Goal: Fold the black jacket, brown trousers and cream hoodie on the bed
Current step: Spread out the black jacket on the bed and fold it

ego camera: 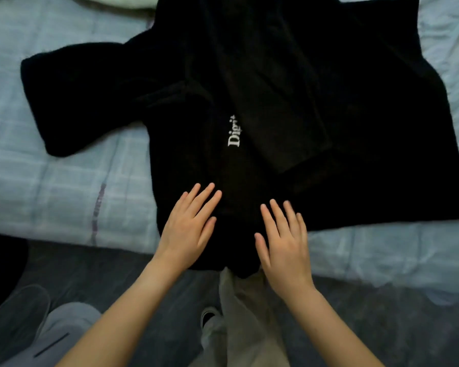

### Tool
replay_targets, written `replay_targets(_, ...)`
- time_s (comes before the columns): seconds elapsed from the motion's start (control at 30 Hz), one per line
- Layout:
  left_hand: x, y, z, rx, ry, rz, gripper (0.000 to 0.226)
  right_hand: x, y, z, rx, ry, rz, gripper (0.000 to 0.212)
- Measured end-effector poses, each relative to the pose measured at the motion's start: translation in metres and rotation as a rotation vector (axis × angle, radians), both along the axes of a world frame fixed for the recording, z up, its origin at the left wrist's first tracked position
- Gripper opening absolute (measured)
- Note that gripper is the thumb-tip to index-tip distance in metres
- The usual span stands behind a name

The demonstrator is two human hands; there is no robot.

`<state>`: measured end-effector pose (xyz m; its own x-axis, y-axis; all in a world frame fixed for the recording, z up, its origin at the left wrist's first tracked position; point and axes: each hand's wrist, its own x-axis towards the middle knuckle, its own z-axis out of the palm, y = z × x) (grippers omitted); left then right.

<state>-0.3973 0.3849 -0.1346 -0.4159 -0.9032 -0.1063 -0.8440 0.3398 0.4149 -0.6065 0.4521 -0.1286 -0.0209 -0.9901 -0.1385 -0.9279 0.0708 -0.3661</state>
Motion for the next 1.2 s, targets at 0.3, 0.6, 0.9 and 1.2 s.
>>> replay_targets(0.3, 0.031, 0.08, -0.018, -0.106, 0.194, 0.52, 0.064, 0.062, 0.06, -0.016, -0.135, -0.184, -0.343, 0.06)
replay_targets(0.6, 0.029, 0.085, -0.006, 0.23, 0.645, 0.849, 0.079, 0.064, 0.075, -0.017, 0.007, -0.684, -0.421, 0.052)
replay_targets(0.9, 0.059, 0.085, 0.007, 0.382, 0.601, 0.401, 0.051, 0.029, 0.065, 0.005, 0.267, -0.851, -0.108, 0.052)
replay_targets(1.2, 0.062, 0.026, 0.077, 0.319, 0.951, 0.556, 0.031, 0.013, 0.008, 0.074, -0.02, -0.923, -0.127, 0.046)
